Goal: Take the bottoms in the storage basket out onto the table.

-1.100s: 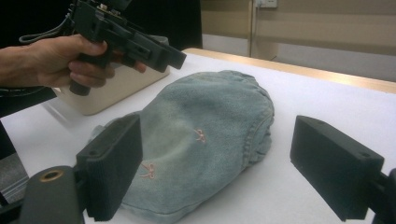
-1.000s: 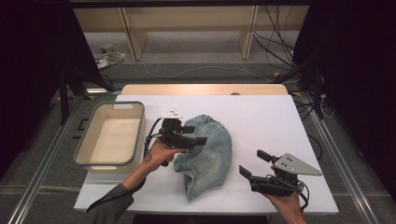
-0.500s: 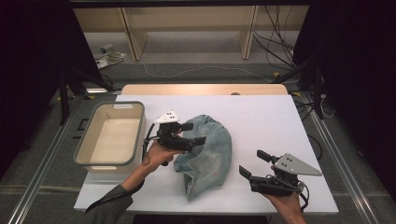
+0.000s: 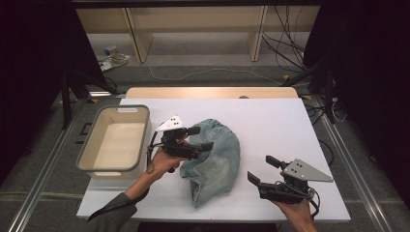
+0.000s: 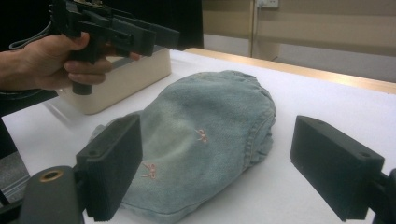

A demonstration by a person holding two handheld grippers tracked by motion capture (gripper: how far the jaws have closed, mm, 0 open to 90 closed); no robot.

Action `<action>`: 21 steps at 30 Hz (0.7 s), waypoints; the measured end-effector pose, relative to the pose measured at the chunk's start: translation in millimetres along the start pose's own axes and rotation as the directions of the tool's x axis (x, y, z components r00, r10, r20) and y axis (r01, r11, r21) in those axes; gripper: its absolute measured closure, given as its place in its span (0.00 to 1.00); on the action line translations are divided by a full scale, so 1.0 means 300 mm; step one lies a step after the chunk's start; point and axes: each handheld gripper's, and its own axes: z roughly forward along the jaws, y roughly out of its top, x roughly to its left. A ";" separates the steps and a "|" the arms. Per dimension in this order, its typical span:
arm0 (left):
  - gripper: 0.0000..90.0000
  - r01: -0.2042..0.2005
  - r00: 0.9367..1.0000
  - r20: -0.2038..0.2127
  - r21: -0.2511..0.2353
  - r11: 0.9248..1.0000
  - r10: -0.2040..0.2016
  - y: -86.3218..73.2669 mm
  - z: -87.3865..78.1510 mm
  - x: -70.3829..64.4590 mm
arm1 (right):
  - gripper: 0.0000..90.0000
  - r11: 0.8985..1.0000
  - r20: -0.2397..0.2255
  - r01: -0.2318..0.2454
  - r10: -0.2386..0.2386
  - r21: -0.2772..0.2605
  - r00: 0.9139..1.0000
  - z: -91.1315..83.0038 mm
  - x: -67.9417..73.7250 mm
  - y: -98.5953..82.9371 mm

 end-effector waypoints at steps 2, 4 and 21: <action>0.16 -0.001 1.000 0.004 -0.003 1.000 0.001 -0.003 -0.003 0.000 | 0.20 1.000 -0.001 0.000 0.000 0.000 1.000 0.000 0.000 0.000; 0.16 0.001 1.000 0.006 -0.009 1.000 -0.001 -0.006 -0.009 0.000 | 0.20 1.000 -0.001 0.001 -0.001 0.000 1.000 0.001 0.000 0.000; 0.16 0.005 1.000 -0.007 -0.056 0.998 -0.005 -0.016 -0.070 0.022 | 0.20 1.000 -0.002 0.000 0.000 0.003 1.000 0.002 0.000 0.000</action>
